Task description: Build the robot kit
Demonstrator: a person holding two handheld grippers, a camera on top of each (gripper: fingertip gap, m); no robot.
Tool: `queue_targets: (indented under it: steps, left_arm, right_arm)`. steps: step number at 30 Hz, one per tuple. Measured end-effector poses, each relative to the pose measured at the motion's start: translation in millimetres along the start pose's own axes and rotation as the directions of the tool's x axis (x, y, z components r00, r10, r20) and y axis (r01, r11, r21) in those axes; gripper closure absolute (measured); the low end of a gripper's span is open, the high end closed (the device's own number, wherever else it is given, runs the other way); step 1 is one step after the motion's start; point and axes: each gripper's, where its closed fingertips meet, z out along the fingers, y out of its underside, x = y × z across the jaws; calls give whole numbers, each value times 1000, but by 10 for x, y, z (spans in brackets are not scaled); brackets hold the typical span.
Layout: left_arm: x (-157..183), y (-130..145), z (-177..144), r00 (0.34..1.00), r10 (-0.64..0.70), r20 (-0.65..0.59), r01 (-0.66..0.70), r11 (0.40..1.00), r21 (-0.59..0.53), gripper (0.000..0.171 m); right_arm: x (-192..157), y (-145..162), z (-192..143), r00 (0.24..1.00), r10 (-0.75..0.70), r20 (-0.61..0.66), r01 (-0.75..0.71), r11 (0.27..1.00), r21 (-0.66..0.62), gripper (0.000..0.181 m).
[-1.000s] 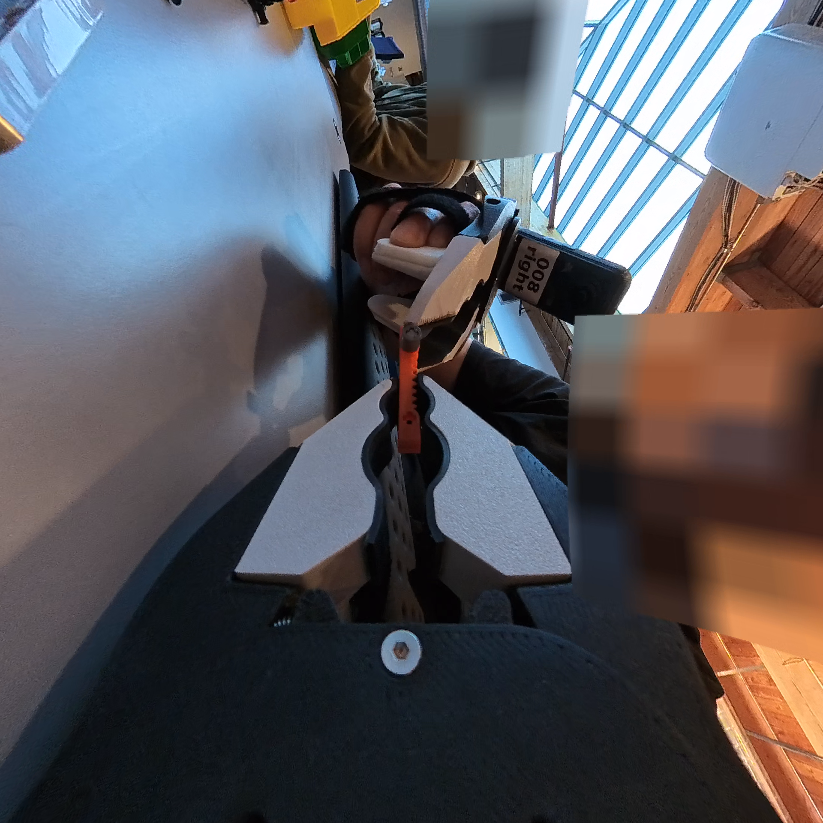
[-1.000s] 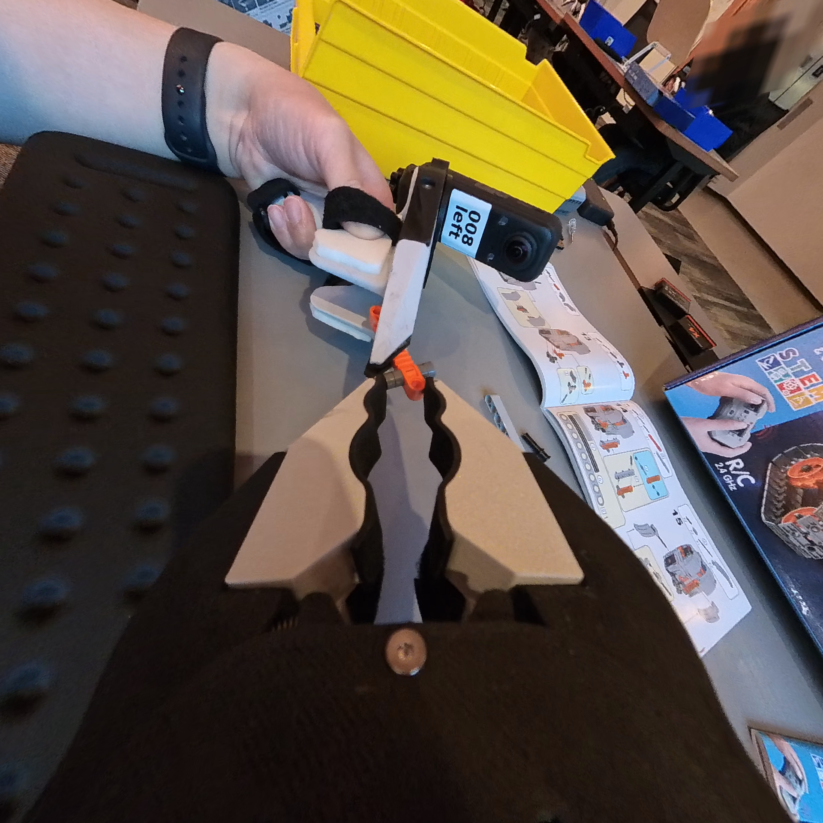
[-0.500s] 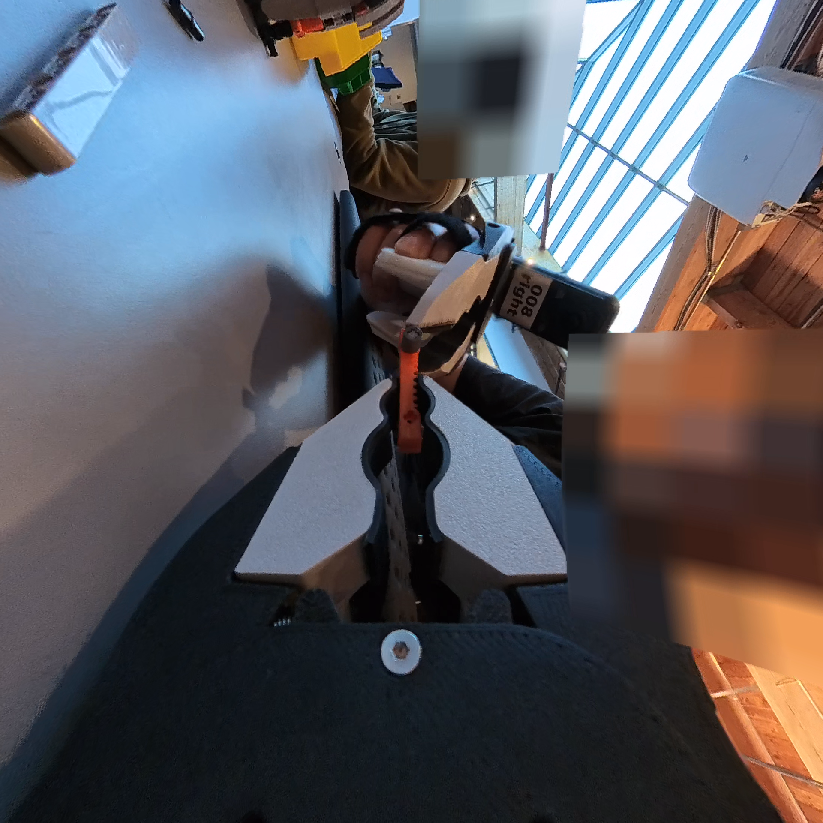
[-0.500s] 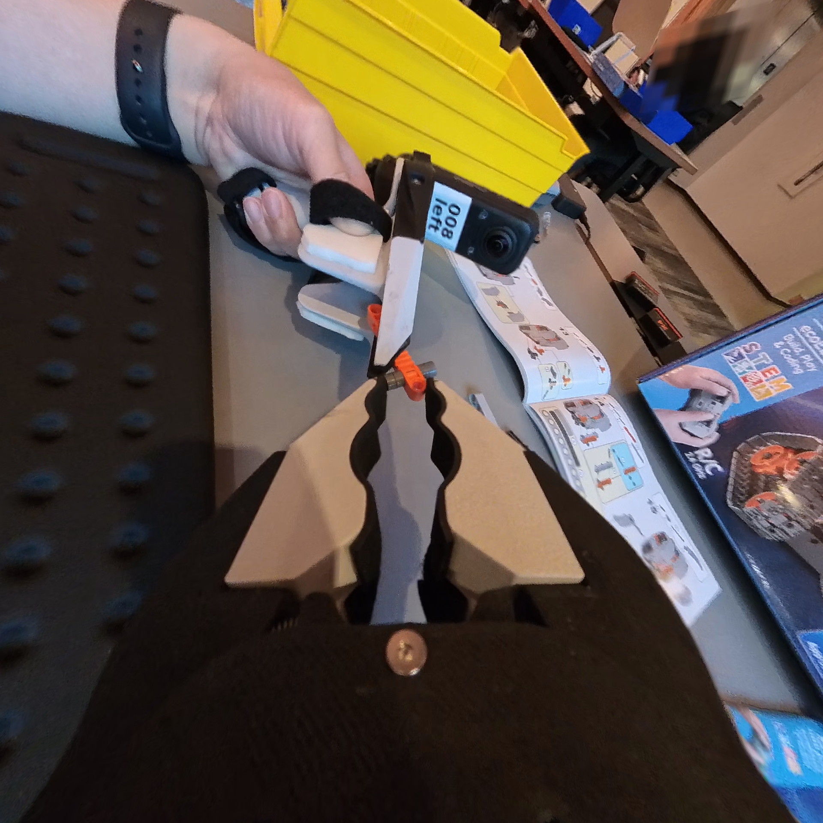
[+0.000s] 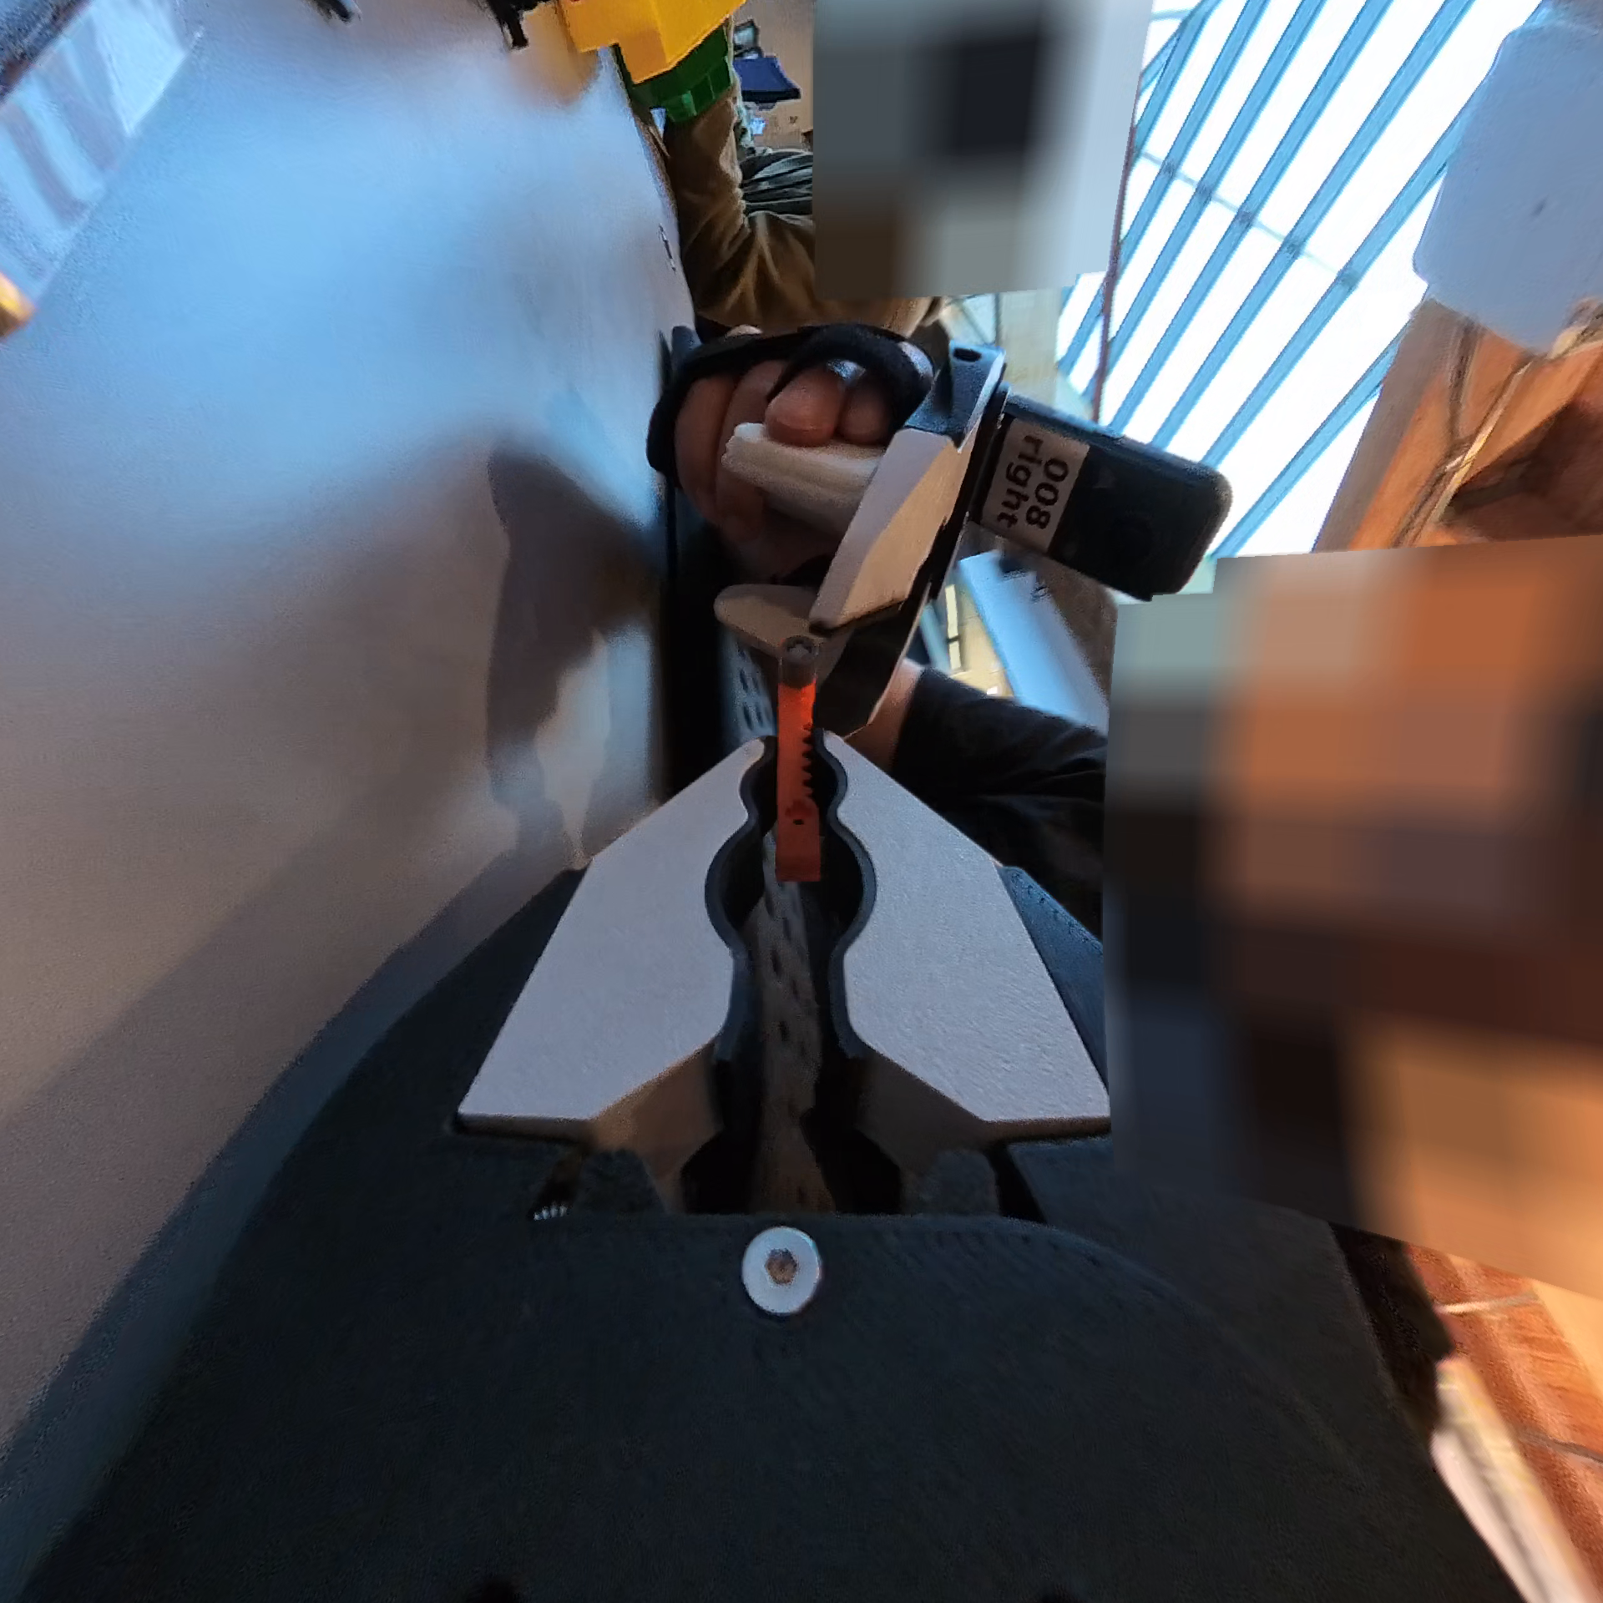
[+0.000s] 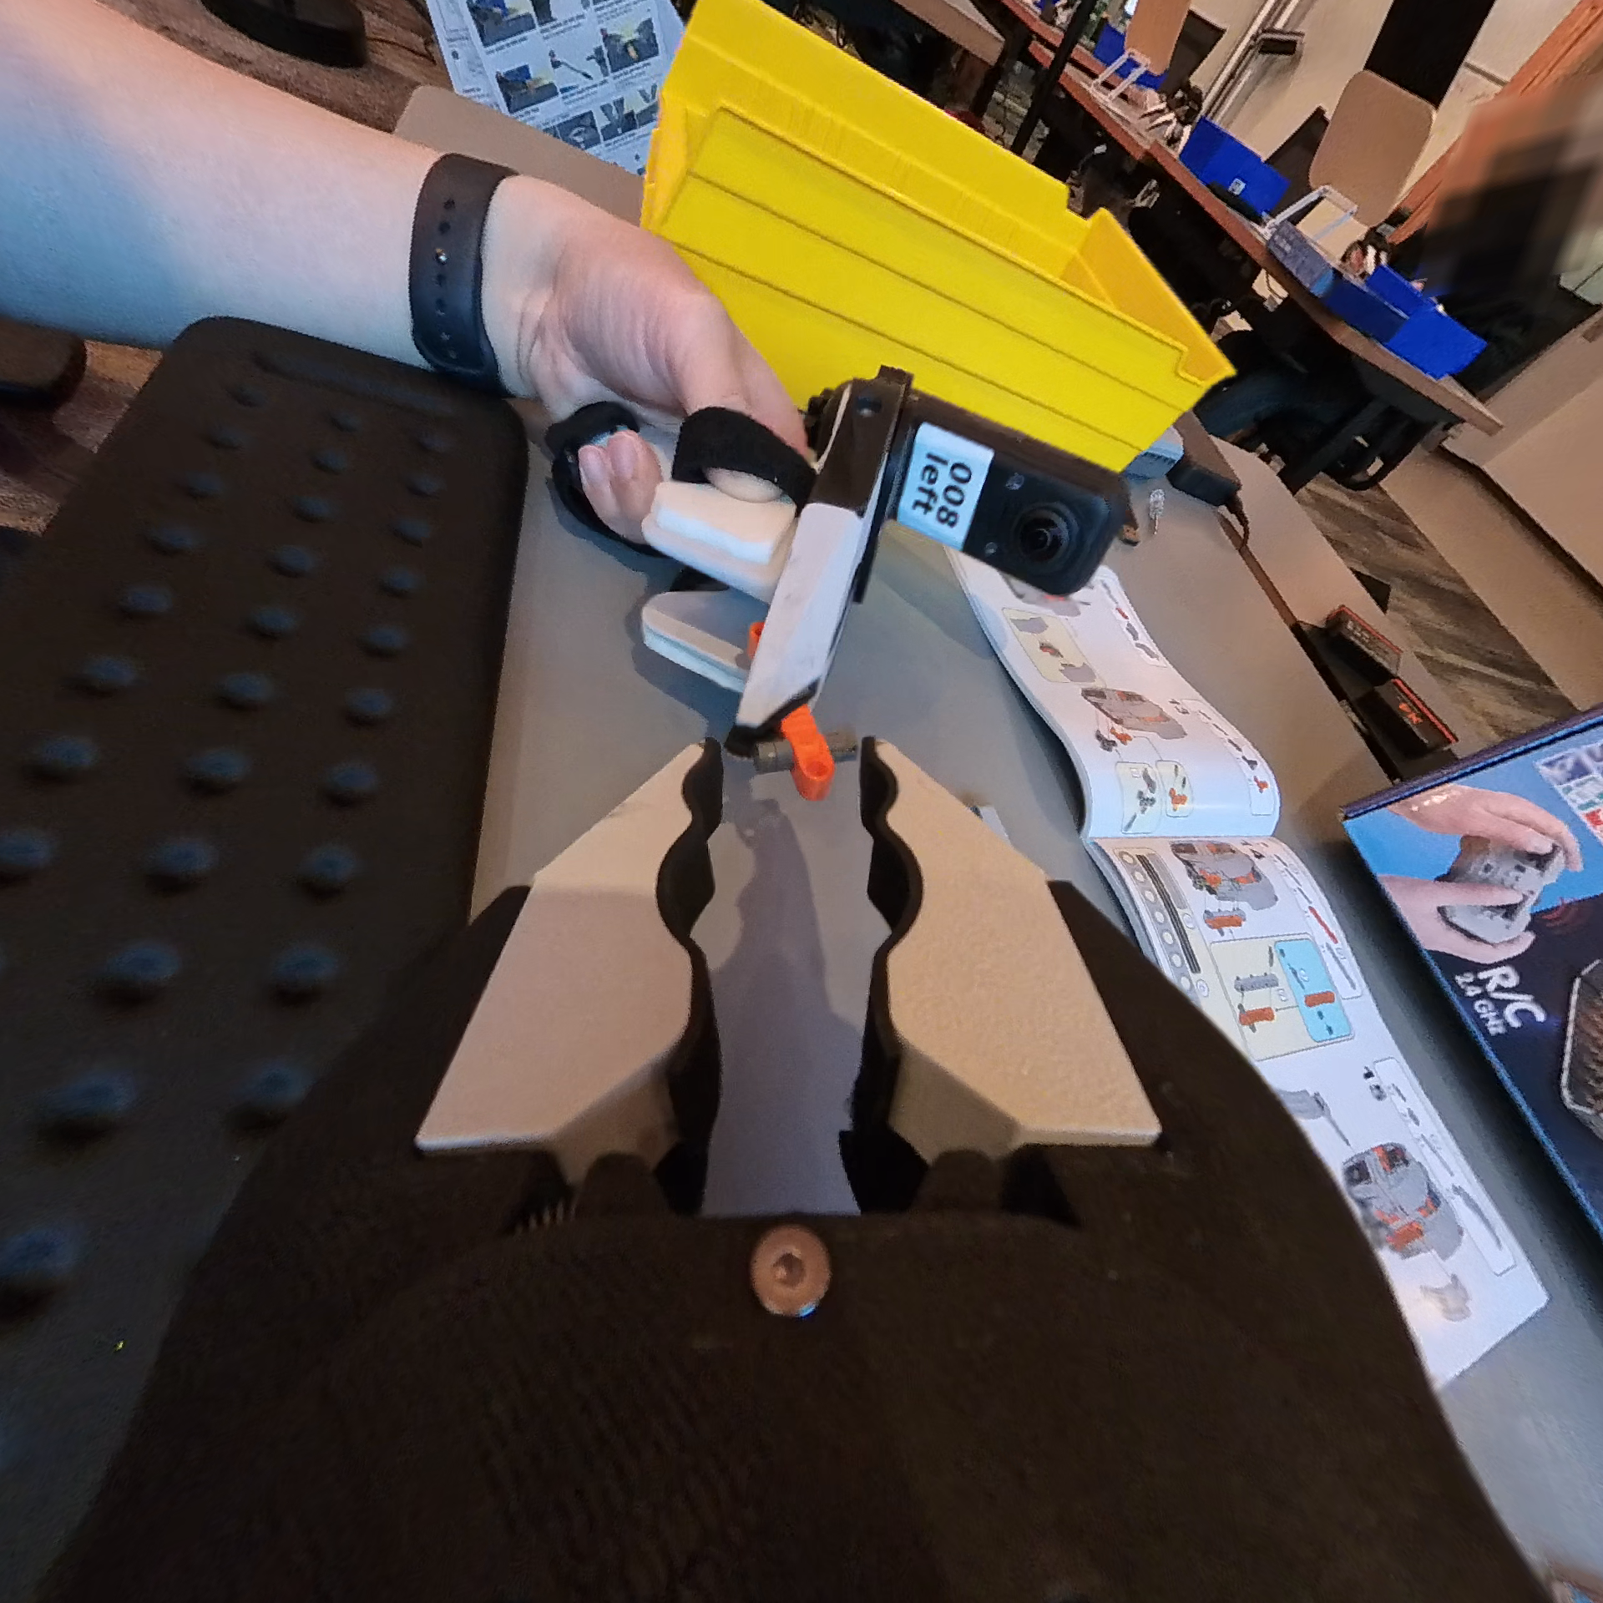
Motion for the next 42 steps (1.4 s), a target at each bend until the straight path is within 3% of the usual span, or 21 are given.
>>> queue_targets:
  steps: [1, 3, 6, 8, 11, 16, 20, 24, 30, 32, 36, 42]
  left_arm:
    - [5, 0, 21, 997, 66, 27, -66, 998, -7, 169]
    - [-53, 4, 56, 956, 253, 151, -246, 967, -61, 169]
    - [8, 12, 114, 757, 597, 266, -568, 802, -184, 169]
    - [45, 19, 123, 641, 705, 304, -668, 707, -233, 168]
    - [52, 23, 106, 592, 741, 317, -700, 668, -253, 168]
    - [17, 56, 116, 635, 713, 297, -666, 700, -256, 168]
    - [97, 63, 112, 814, 549, 191, -527, 835, -155, 169]
    - [39, 83, 102, 869, 465, 171, -443, 884, -150, 169]
    - [28, 86, 64, 971, 229, 73, -223, 971, -90, 169]
    - [72, 82, 53, 989, 151, 9, -150, 986, -73, 169]
    - [101, 54, 27, 992, 125, -19, -125, 991, -51, 169]
    - [98, 73, 33, 993, 120, -21, -121, 991, -63, 169]
  right_arm:
    - [-15, 3, -5, 1000, -32, -1, 32, 999, -5, 152]
    - [-10, -19, -50, 985, -168, -49, 167, 986, -15, 155]
    - [0, -123, -142, 911, -382, -154, 384, 923, -14, 152]
    - [15, -181, -183, 866, -455, -208, 460, 887, -25, 150]
    - [-27, -188, -169, 839, -503, -206, 507, 861, -39, 150]
    - [-53, -78, -115, 832, -530, -165, 523, 848, -89, 145]
    - [-44, -37, -88, 832, -532, -160, 520, 847, -111, 144]
    - [-29, -23, -80, 866, -476, -155, 463, 879, -110, 160]
    - [-41, -26, -69, 919, -375, -123, 369, 927, -70, 159]
    - [-46, -41, -58, 941, -322, -107, 319, 947, -44, 159]
    - [31, -42, -89, 973, -208, -102, 207, 978, -17, 160]
    - [0, -62, -90, 977, -197, -82, 198, 980, 4, 159]
